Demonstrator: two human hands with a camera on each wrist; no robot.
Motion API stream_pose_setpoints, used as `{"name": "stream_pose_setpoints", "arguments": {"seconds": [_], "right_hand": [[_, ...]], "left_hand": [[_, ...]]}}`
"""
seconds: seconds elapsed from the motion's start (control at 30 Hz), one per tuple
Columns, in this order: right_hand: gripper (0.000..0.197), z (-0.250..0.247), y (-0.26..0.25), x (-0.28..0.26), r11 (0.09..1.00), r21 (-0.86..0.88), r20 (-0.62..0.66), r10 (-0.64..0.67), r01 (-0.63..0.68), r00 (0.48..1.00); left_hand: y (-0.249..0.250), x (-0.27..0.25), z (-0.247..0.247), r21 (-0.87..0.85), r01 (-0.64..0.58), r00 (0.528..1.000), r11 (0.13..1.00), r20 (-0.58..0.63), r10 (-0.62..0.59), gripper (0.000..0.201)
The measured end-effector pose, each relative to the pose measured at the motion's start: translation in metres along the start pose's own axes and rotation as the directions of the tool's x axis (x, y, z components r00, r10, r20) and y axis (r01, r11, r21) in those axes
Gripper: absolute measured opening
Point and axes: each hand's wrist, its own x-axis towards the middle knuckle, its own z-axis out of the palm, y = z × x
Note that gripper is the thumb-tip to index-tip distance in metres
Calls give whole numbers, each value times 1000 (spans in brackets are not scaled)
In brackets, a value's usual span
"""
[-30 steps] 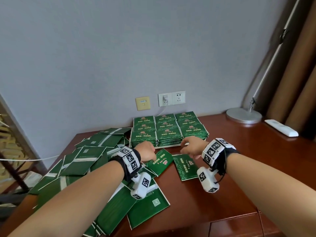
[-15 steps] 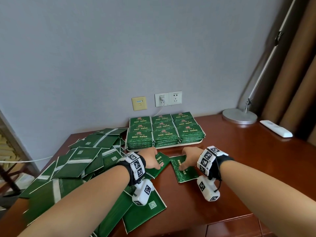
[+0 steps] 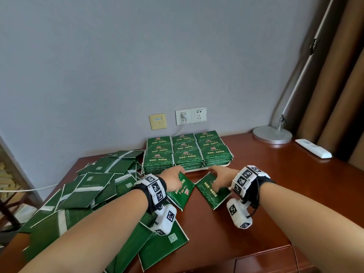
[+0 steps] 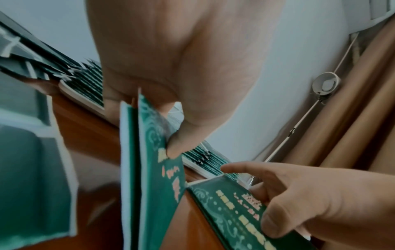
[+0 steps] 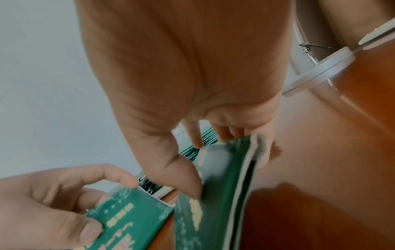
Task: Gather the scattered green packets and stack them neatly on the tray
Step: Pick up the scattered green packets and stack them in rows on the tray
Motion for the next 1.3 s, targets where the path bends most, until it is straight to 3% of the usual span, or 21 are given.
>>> {"name": "stream_pose_setpoints", "arguments": {"seconds": [0.13, 0.3, 0.47, 0.6, 0.73, 0.93, 1.1, 1.3], "right_hand": [[89, -22, 1, -6, 997, 72, -25, -30, 31, 999], [76, -56, 11, -3, 977, 200, -200, -34, 75, 979], [64, -86, 22, 11, 918, 371, -380, 14, 138, 925], [36, -105, 33, 31, 855, 479, -503, 80, 200, 861], [31, -118, 39, 57, 775, 589, -481, 109, 228, 870], [46, -133, 48, 101, 740, 650, -396, 137, 171, 908], [50, -146, 51, 132, 776, 603, -431, 121, 185, 894], [51, -151, 51, 176, 755, 627, -443, 144, 191, 885]], "left_hand": [[11, 1, -10, -131, -19, 999, 991, -31, 15, 41], [33, 9, -38, -277, -37, 990, 960, -143, -3, 34], [45, 26, -56, -503, -42, 964, 863, -248, -97, 28], [51, 51, -66, -625, -71, 934, 777, -314, -168, 18], [51, 77, -71, -738, -92, 933, 668, -298, -201, 15], [46, 116, -74, -828, -117, 922, 548, -296, -249, 26], [42, 144, -78, -859, -121, 909, 498, -298, -292, 36], [29, 175, -78, -860, -92, 904, 502, -284, -320, 50]]}}
